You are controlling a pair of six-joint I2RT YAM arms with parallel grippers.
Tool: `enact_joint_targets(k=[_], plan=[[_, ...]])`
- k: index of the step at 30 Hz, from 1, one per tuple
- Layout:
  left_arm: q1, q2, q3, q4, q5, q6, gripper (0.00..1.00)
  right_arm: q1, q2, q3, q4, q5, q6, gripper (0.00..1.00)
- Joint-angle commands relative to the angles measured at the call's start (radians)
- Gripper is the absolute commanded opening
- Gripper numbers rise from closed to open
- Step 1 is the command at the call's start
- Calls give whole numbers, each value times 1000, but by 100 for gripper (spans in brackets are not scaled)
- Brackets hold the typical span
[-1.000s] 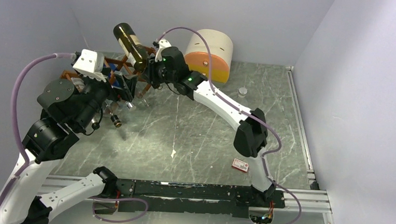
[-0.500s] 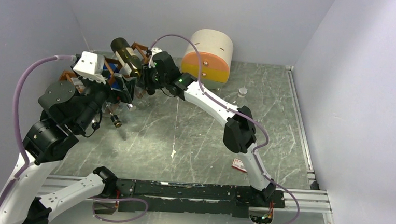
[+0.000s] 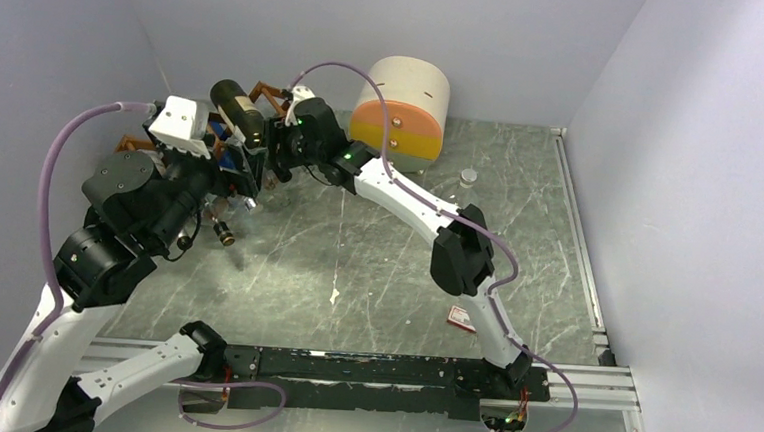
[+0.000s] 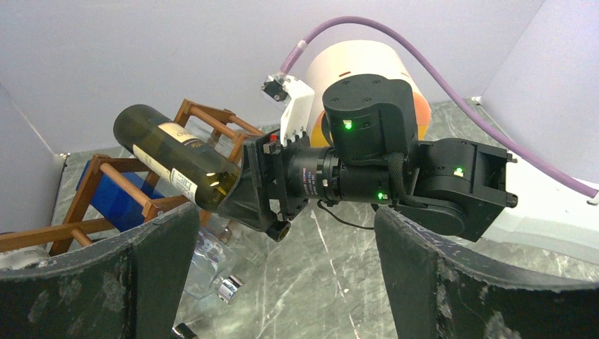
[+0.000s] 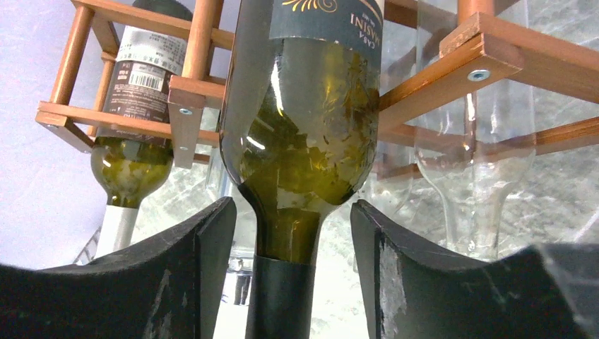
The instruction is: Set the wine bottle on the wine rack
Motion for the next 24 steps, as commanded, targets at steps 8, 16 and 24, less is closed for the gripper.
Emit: enact_joint_targets(k=[8, 16, 24], plan=[[4, -6, 20, 11, 13, 14, 97, -2, -155, -71, 54, 93, -65, 69], [4, -27, -12, 21, 59, 5, 97, -8, -412, -317, 86, 202, -115, 70], [4, -80, -96, 64, 178, -17, 97, -26, -727, -602, -37, 568, -102, 70]])
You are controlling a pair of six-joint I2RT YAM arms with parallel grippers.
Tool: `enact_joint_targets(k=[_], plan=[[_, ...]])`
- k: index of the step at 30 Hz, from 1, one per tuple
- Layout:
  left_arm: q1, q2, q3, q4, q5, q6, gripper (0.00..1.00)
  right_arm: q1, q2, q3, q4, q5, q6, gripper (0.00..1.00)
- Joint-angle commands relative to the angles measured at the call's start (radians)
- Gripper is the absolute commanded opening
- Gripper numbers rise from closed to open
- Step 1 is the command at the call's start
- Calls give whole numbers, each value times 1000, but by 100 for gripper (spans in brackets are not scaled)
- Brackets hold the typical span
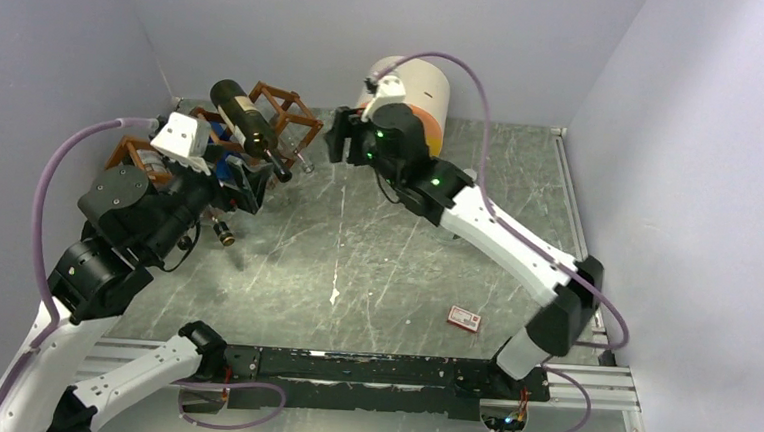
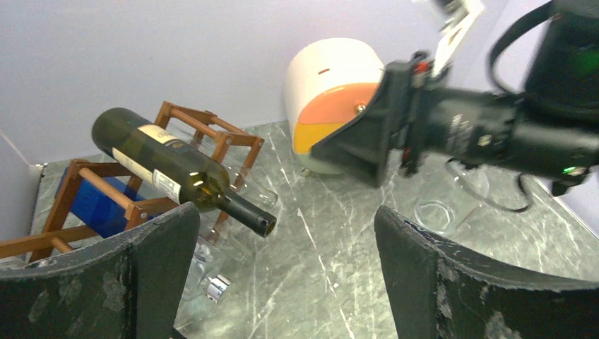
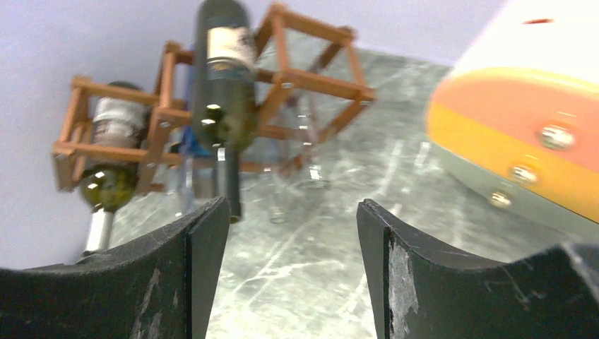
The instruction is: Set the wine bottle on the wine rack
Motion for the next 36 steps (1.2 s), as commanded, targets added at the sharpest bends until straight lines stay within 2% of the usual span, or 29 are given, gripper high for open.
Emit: enact_joint_targets(k=[1, 7, 15, 18, 22, 25, 29, 36], plan=[[4, -23, -38, 46, 104, -27, 97, -16, -137, -92, -136, 263, -4, 70], [3, -19, -68, 58, 207, -76, 97, -35, -271, -181, -332, 473, 50, 70], [3, 18, -122, 110, 314, -106, 97, -113, -369, -277, -500, 521, 154, 71], [5, 22, -145, 120, 339, -119, 97, -229, -420, -360, -491, 432, 150, 71], [3, 27, -180, 129, 371, -143, 97, -352, -501, -478, -384, 274, 90, 71], [3, 33, -204, 140, 381, -164, 97, -417, -486, -494, -371, 199, 63, 71], [4, 45, -219, 152, 380, -185, 97, -452, -413, -477, -351, 117, 19, 71], [3, 60, -250, 194, 360, -201, 97, -485, -313, -431, -332, 99, -21, 70]])
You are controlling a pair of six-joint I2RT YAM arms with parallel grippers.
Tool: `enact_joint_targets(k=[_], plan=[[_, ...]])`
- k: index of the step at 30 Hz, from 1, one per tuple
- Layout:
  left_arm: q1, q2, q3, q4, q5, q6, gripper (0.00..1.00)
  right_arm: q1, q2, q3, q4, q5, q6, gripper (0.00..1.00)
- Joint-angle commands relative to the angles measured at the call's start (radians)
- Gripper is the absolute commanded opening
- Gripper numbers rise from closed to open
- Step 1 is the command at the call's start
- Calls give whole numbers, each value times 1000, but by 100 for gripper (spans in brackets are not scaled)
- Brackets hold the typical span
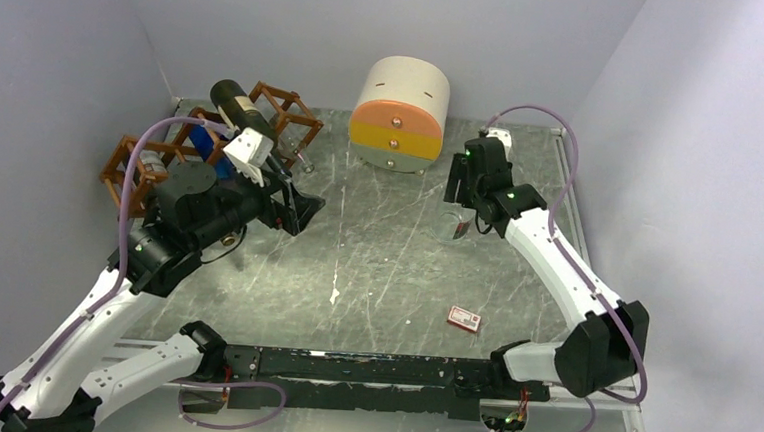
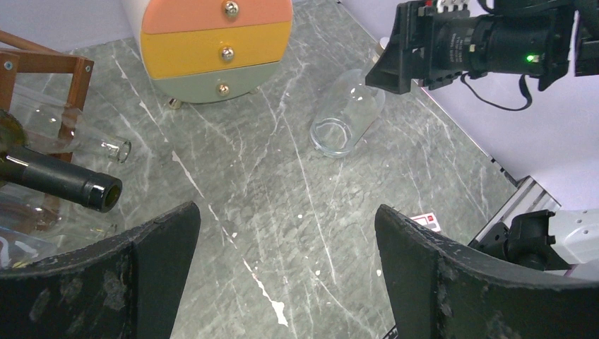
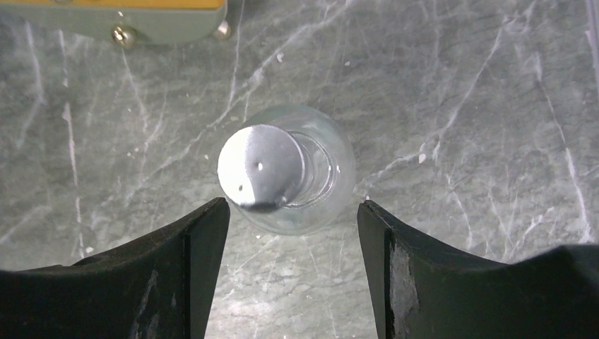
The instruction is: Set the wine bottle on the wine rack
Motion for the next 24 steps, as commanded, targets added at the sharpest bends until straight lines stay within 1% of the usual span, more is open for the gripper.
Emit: enact_joint_targets(k=[1, 4, 8, 12, 15, 23, 24], plan=[[3, 8, -27, 74, 9, -26, 97, -24, 37, 55, 35, -18, -38, 69], [4, 20, -45, 101, -14, -35, 97, -27, 52, 56, 43, -18, -47, 66], [4, 34, -78, 152, -45, -46, 97, -27, 68, 62, 24, -10, -56, 55], [4, 44, -112, 205, -65, -52, 97, -27, 66, 52, 30, -16, -72, 49], [3, 49, -126, 230, -83, -48, 97, -26, 77, 63, 18, -23, -78, 48], [4, 70, -143, 257, -118, -34, 97, -27, 95, 72, 24, -40, -97, 48], [3, 72, -144, 258, -127, -37, 97, -27, 100, 73, 23, -50, -105, 46]])
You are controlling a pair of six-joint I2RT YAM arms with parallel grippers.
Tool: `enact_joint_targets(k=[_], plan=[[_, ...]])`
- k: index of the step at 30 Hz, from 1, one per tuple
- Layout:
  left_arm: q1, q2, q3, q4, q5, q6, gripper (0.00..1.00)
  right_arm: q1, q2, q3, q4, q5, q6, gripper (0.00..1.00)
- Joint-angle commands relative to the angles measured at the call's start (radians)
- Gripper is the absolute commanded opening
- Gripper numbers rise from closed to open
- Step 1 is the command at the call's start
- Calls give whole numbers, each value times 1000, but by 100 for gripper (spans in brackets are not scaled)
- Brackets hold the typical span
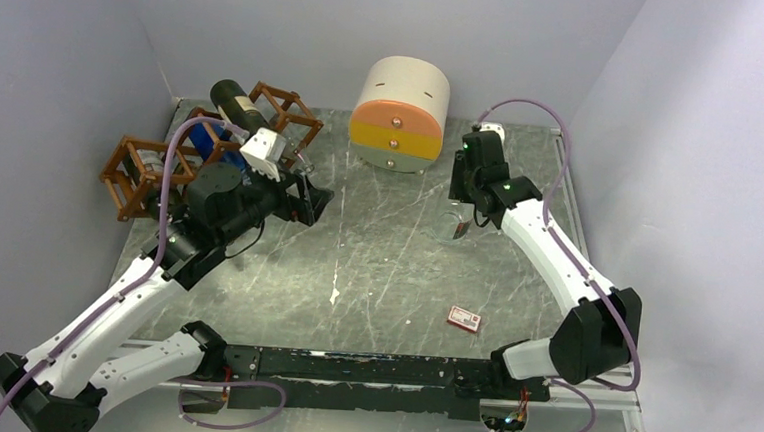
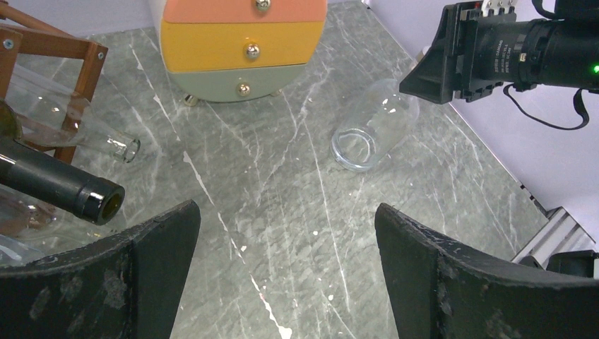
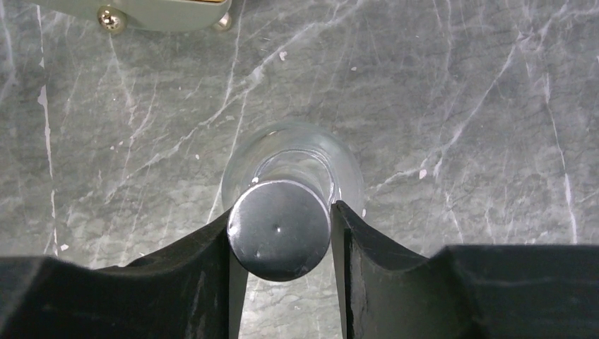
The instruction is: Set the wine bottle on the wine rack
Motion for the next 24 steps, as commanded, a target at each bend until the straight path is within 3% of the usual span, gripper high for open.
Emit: enact_joint_targets(k=[1, 5, 9, 16, 24], plan=[[3, 10, -15, 58, -46, -2, 97, -8, 26, 34, 2, -19, -31, 43], [4, 15, -22, 58, -39, -17, 97, -8, 30, 51, -10, -73, -37, 17], [3, 16, -36, 68, -32, -26, 97, -5, 9, 55, 15, -190, -15, 1], [2, 36, -32, 64, -22, -42, 97, 45, -64, -31, 224, -388, 142, 0], [3, 98, -3, 28, 18, -85, 97, 124, -154, -336, 635, -337, 277, 0]])
